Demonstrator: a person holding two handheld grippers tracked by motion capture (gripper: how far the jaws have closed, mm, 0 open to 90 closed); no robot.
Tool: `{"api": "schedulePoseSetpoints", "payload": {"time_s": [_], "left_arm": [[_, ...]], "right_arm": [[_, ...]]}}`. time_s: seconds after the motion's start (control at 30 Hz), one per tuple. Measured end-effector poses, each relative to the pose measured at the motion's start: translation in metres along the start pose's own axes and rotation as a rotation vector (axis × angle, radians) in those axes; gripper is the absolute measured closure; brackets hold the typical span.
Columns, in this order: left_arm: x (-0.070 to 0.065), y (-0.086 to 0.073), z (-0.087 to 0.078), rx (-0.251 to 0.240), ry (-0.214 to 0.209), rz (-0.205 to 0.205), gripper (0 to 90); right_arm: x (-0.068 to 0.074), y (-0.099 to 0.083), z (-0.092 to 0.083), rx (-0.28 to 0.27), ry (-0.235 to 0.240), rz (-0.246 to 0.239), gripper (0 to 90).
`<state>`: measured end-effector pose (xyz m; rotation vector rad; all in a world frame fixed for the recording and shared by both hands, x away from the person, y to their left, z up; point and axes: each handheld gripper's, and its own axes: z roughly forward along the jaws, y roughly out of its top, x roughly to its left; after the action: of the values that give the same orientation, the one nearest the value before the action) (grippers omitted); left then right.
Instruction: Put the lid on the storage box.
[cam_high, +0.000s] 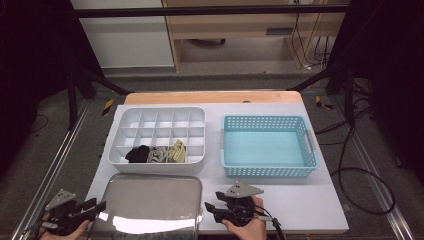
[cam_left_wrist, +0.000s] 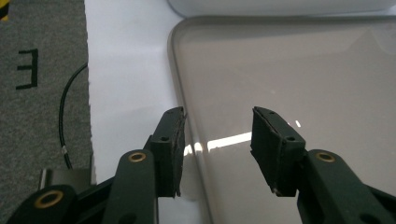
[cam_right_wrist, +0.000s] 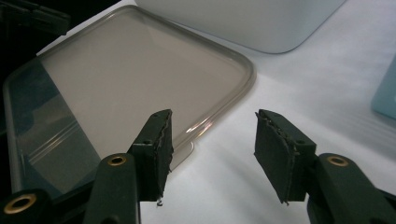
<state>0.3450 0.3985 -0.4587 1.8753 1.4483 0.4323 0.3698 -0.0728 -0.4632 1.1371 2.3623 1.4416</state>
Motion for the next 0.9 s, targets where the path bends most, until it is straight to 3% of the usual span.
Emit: {"api": "schedulePoseSetpoints", "payload": {"time_s": [0.17,0.6,0.9], "left_arm": [[0.004,-0.005,0.002,0.017,0.001,-0.006,53.5],[0.004,-0.01,0.003,0.053,0.008,0.003,54.5],[0.0,-0.012,0.001,0.058,0.026,-0.014,56.1]], "right_arm": [[0.003,-0.003,0.005,0.024,0.007,0.005,47.7],[0.013,-0.016,0.02,0.09,0.06,0.079,50.9],[0.019,-0.023,0.027,0.079,0.073,0.131,48.8]]}}
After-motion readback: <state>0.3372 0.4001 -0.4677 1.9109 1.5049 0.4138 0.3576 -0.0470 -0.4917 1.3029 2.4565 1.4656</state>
